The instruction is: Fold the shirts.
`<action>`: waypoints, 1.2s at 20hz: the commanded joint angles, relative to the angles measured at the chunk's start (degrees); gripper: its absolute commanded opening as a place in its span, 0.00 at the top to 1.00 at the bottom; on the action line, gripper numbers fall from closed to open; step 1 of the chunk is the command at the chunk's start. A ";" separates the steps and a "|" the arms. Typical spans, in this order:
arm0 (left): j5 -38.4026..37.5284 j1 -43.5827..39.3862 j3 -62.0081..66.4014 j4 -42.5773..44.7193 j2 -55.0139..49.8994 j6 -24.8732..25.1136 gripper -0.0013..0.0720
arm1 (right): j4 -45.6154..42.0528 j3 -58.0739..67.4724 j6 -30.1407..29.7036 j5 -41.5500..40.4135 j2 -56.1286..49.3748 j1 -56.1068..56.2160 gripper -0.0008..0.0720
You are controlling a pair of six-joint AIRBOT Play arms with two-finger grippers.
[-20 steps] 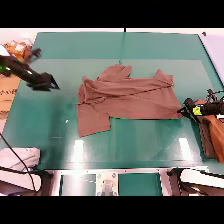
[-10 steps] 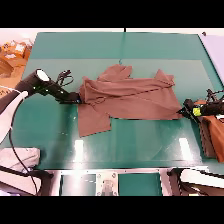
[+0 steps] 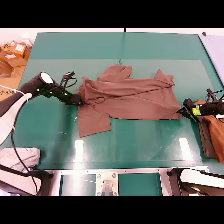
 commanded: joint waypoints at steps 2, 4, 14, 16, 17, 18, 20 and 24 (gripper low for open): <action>-0.87 -0.04 -0.15 -0.04 -0.04 2.43 0.94 | 0.07 0.00 0.02 -0.09 0.00 0.04 0.97; 0.28 -0.04 -0.15 0.20 -0.02 2.40 0.95 | 0.04 0.00 0.02 -0.09 0.00 0.04 0.97; -9.90 -0.04 18.38 2.75 11.58 1.88 0.95 | 13.09 12.90 -5.97 13.86 9.25 0.02 0.97; -9.84 -0.04 26.25 2.75 17.57 0.63 0.95 | 14.56 20.70 -5.46 16.85 13.99 -0.02 0.97; -8.55 -0.04 30.36 2.78 20.90 -0.66 0.95 | 14.95 24.41 -4.22 16.83 16.39 -0.02 0.97; -6.71 -0.04 34.01 2.78 24.09 -1.68 0.95 | 15.47 28.70 -2.82 16.81 18.84 -0.02 0.97; -1.29 -0.04 40.52 2.82 30.99 -3.50 0.95 | 15.76 37.81 -2.45 16.85 22.51 -0.02 0.97; 9.05 -0.04 47.87 2.93 44.09 -4.24 0.95 | 15.47 54.71 2.32 14.82 27.61 -0.09 0.97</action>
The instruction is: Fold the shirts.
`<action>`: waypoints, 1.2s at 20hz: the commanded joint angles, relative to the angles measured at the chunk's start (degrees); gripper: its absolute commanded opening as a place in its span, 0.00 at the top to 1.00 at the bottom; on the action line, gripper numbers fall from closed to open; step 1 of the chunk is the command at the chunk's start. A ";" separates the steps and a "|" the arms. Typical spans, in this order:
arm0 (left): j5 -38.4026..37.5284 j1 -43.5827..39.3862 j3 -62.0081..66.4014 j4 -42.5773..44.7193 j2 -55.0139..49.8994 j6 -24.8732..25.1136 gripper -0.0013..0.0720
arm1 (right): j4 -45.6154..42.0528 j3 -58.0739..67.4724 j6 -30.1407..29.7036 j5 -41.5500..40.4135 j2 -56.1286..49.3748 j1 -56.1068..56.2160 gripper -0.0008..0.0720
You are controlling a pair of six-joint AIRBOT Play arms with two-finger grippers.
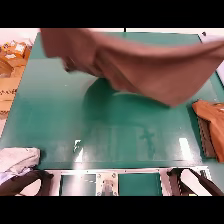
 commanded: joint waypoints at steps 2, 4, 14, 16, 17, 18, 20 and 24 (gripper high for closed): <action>10.95 0.00 5.97 0.85 13.70 -1.18 0.95 | -1.11 17.11 6.56 -6.67 5.70 -0.07 0.97; 12.07 0.00 5.97 2.16 17.44 -2.69 0.95 | -3.63 20.22 8.85 -11.78 7.39 -0.07 0.97; 5.09 0.00 -4.57 12.39 7.56 -13.25 0.95 | -2.03 8.15 9.42 -3.23 -1.75 0.13 0.97; 4.92 0.00 -8.68 10.71 0.42 -13.22 0.95 | -1.57 0.07 6.69 -5.29 -4.74 2.12 0.97; 5.33 0.00 -10.54 9.53 -3.43 -13.16 0.95 | -1.60 -4.72 4.83 -7.65 -6.29 3.43 0.97; 5.64 0.00 -12.28 7.85 -7.72 -13.14 0.95 | -1.60 -9.25 3.19 -10.67 -7.89 4.61 0.97; 5.99 0.00 -13.99 7.54 -16.57 -13.05 0.95 | -1.55 -17.20 0.39 -17.81 -12.68 6.82 0.97; 8.37 0.00 -14.03 5.46 -32.30 -13.00 0.95 | -0.44 -20.70 -3.34 -24.26 -28.83 8.31 0.97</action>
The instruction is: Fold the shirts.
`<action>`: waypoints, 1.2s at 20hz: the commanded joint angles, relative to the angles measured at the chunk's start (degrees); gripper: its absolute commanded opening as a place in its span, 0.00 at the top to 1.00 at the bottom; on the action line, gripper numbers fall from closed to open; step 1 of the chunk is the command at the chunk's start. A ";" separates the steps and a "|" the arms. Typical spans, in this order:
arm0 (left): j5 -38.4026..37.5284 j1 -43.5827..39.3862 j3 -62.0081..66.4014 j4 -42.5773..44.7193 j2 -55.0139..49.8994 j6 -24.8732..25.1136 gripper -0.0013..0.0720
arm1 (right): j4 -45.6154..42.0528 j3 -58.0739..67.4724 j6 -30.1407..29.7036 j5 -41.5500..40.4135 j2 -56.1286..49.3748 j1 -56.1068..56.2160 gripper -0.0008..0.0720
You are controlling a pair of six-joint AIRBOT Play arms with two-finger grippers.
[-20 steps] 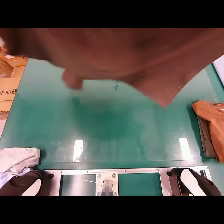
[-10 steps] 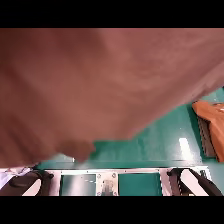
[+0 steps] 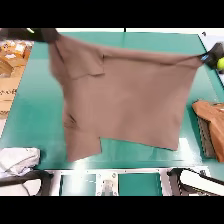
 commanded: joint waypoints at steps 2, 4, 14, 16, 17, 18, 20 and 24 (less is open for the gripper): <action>4.02 0.04 -0.96 -4.55 -16.09 -0.07 0.95 | 2.93 -2.64 -3.43 -7.13 -16.79 1.33 0.97; 6.47 0.04 -0.96 -5.81 -19.43 -0.07 0.95 | 3.10 0.63 -3.43 -7.10 -23.15 1.33 0.97; 12.68 0.04 3.48 -6.99 -21.38 0.39 0.95 | 2.99 15.10 -3.39 -3.30 -30.88 1.01 0.97; 8.83 0.07 4.90 -6.05 -21.35 0.42 0.95 | 2.97 15.28 -3.39 -0.24 -30.88 0.50 0.97; 5.79 0.04 5.20 -4.85 -21.38 0.37 0.95 | 2.23 15.28 -3.41 2.01 -30.88 0.35 0.97; 1.64 0.04 5.20 -3.69 -21.38 0.35 0.95 | 0.57 15.28 -3.41 4.55 -30.88 0.24 0.97; -7.93 0.04 5.14 -0.15 -21.40 0.31 0.95 | -4.44 15.26 -3.34 10.91 -30.88 0.11 0.97; -20.11 0.04 3.93 8.59 -21.42 -1.77 0.95 | -8.46 12.17 -3.17 16.48 -29.88 0.15 0.97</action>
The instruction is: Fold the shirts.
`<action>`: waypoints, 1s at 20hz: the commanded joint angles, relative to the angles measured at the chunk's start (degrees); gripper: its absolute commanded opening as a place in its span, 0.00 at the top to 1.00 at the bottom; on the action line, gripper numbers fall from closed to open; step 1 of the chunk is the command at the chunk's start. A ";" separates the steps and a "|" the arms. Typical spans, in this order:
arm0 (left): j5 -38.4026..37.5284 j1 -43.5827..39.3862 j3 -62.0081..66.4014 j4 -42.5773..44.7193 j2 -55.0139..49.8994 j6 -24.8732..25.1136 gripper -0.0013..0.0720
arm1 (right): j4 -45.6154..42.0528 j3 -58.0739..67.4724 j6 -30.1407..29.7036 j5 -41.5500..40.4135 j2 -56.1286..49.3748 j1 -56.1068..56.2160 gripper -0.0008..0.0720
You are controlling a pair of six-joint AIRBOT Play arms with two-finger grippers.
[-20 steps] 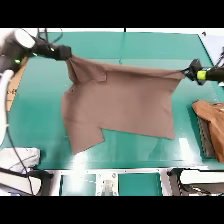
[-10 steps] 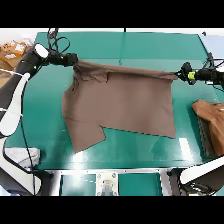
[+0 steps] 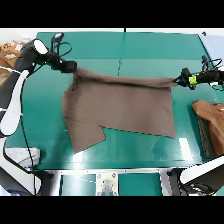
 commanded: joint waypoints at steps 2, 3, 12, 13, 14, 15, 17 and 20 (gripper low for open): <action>-10.60 0.02 -3.96 4.94 -0.07 -1.36 0.95 | -3.37 -5.09 0.17 5.16 0.92 -0.04 0.97; -9.64 0.02 -5.81 4.09 -0.07 -1.36 0.95 | -3.39 -6.80 0.15 5.05 0.92 -0.04 0.97; -21.57 0.13 -4.13 0.55 0.11 -2.84 0.37 | -8.22 -3.72 4.63 15.32 1.60 -3.10 0.76; -24.74 0.13 -2.47 1.40 0.13 -2.84 0.49 | -9.38 -3.63 6.08 16.28 2.54 -4.31 0.83; -27.69 0.13 -1.09 2.12 0.13 -2.84 0.61 | -10.29 -3.82 6.27 17.44 3.63 -5.44 0.87; -30.40 0.13 -0.35 2.95 0.39 -2.93 0.80 | -10.78 -4.59 6.62 18.27 5.07 -6.67 0.88; -31.43 0.13 -0.72 4.37 2.08 -5.81 0.95 | -10.80 -8.52 7.63 17.40 9.35 -9.60 0.88; -31.76 0.13 -4.85 5.42 7.85 -5.90 0.95 | -10.78 -19.41 7.93 13.86 19.43 -14.75 0.88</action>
